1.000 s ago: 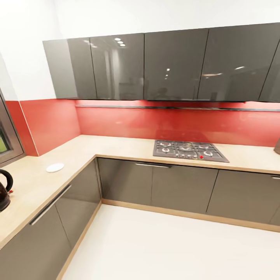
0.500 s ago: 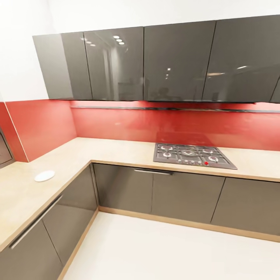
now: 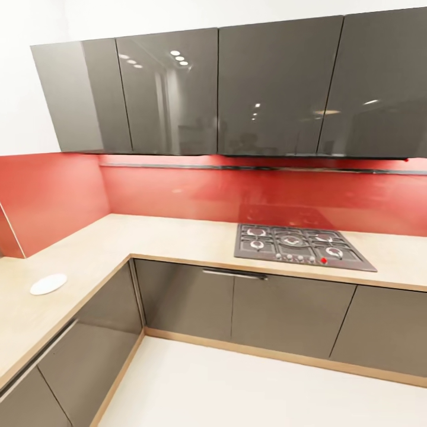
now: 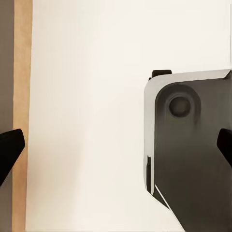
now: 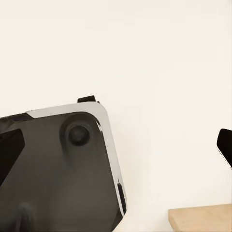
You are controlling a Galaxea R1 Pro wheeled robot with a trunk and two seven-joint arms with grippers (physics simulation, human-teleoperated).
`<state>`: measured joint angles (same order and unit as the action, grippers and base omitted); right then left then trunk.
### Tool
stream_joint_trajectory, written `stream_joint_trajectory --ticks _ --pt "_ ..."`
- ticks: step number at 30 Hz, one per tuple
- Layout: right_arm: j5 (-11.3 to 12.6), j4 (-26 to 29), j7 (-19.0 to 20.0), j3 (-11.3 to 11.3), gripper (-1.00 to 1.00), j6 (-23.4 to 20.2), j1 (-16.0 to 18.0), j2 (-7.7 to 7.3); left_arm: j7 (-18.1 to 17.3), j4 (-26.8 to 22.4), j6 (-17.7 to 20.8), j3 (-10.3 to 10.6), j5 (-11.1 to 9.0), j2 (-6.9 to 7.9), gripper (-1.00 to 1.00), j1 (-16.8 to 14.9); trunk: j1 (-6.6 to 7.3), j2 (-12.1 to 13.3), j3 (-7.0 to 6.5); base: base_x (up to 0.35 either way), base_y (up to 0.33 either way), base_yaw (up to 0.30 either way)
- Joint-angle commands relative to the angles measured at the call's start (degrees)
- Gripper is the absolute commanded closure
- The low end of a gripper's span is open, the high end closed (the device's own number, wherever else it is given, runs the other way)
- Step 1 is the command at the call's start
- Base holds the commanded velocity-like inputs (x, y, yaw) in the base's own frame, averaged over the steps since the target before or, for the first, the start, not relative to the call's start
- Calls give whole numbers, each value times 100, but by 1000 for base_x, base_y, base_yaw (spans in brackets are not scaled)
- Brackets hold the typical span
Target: Set up a coffee station on the kitchen countertop: keep the coffee maker on the countertop, move the bottle of coffee from the kitchen shelf to the counter next to the coffee maker, place a paper coffee filter on top of the coffee maker, put the saucer next to the coffee maker with the coffee cup on the saucer, and place the electric kettle next to the coffee maker.
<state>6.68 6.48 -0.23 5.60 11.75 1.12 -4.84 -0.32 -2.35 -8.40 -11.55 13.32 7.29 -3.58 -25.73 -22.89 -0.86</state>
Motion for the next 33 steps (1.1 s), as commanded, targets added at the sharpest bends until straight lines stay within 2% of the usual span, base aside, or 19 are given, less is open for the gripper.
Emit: stream_joint_trajectory --ticks 1,13,33 --pt "44 -6 11 13 -100 21 2 1 -3 7 -21 -49 56 1 -100 -2 -5 -3 2 322 -145 0" --pt "44 -6 6 11 -100 20 2 1 -3 7 -22 -46 55 1 -100 -2 -5 -3 2 303 -187 10" --pt "44 -12 6 -1 -100 20 2 1 -3 7 -22 -55 39 1 -100 -2 -5 -3 2 260 -222 263"
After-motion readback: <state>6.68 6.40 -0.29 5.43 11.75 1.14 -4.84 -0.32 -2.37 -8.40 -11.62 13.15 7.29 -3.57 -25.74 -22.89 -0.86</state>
